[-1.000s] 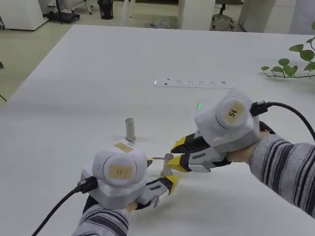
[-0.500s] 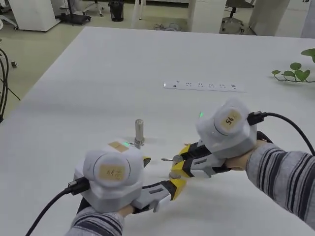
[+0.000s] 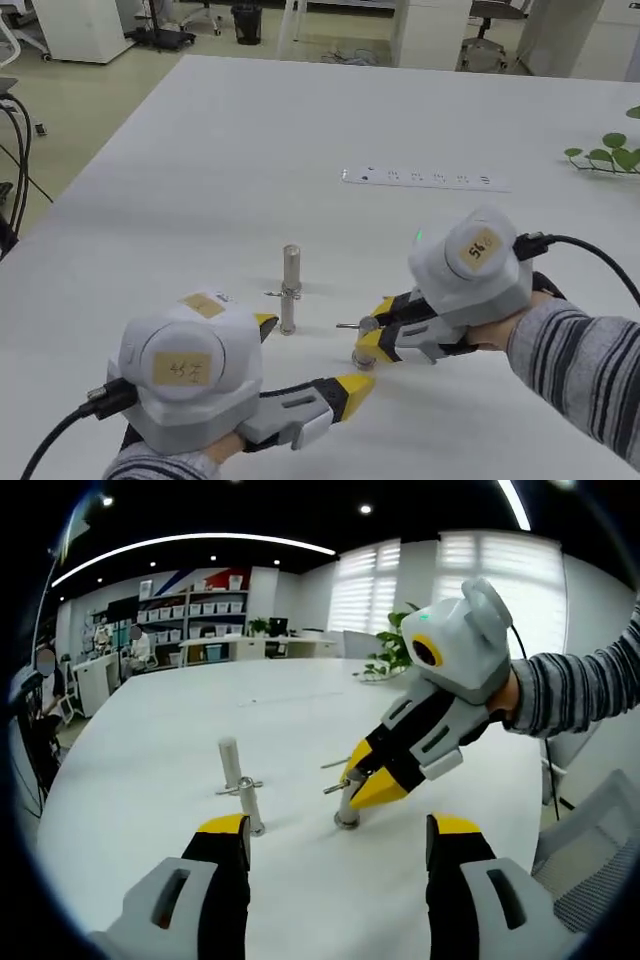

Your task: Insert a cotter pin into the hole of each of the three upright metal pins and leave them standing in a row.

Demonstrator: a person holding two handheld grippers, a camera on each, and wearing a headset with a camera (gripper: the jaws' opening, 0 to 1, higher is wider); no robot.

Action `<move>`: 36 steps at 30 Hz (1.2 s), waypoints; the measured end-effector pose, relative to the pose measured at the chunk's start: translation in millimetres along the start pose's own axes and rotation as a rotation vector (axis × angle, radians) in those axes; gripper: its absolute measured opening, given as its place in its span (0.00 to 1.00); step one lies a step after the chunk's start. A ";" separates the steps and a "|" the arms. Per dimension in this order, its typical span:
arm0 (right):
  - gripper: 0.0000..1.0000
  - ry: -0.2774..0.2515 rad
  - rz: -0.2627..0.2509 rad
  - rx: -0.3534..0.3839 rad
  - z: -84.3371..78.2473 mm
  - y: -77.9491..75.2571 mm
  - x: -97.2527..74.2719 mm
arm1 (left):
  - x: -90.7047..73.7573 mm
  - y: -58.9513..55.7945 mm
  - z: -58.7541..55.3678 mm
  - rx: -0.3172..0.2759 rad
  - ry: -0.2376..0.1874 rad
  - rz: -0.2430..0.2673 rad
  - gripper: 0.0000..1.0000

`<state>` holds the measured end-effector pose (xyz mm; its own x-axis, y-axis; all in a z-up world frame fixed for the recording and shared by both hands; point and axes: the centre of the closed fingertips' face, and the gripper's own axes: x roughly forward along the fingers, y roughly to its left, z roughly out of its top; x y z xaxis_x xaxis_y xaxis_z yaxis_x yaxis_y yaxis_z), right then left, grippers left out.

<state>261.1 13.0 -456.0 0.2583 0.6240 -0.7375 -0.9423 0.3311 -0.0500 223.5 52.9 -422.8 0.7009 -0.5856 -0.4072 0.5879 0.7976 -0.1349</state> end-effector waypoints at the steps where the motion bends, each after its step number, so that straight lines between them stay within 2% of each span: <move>1: 0.08 0.000 -0.001 0.001 1.0 -1.5 -0.1 | -2.0 1.2 0.4 0.002 -0.002 0.004 0.71; 6: 0.08 0.012 -0.018 0.012 3.3 -12.8 0.7 | -6.3 7.3 -0.2 -0.001 -0.003 0.021 0.78; 15: 0.08 0.030 -0.027 0.036 2.5 -25.9 4.5 | -11.6 12.2 -0.7 -0.007 0.002 0.030 0.83; 24: 0.08 0.031 -0.022 0.053 2.9 -28.6 5.1 | -10.9 15.4 -3.7 0.011 0.005 0.039 0.85; 29: 0.08 0.022 -0.009 0.065 3.7 -28.0 5.1 | -10.5 16.1 -5.3 0.001 0.004 0.035 0.86; 36: 0.08 0.016 0.014 0.036 5.0 -25.2 4.7 | -9.8 16.1 -6.6 -0.002 0.003 0.032 0.86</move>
<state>287.2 11.1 -454.9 0.2409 0.6173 -0.7489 -0.9375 0.3478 -0.0149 223.5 72.4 -427.0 0.7180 -0.5593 -0.4143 0.5645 0.8161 -0.1234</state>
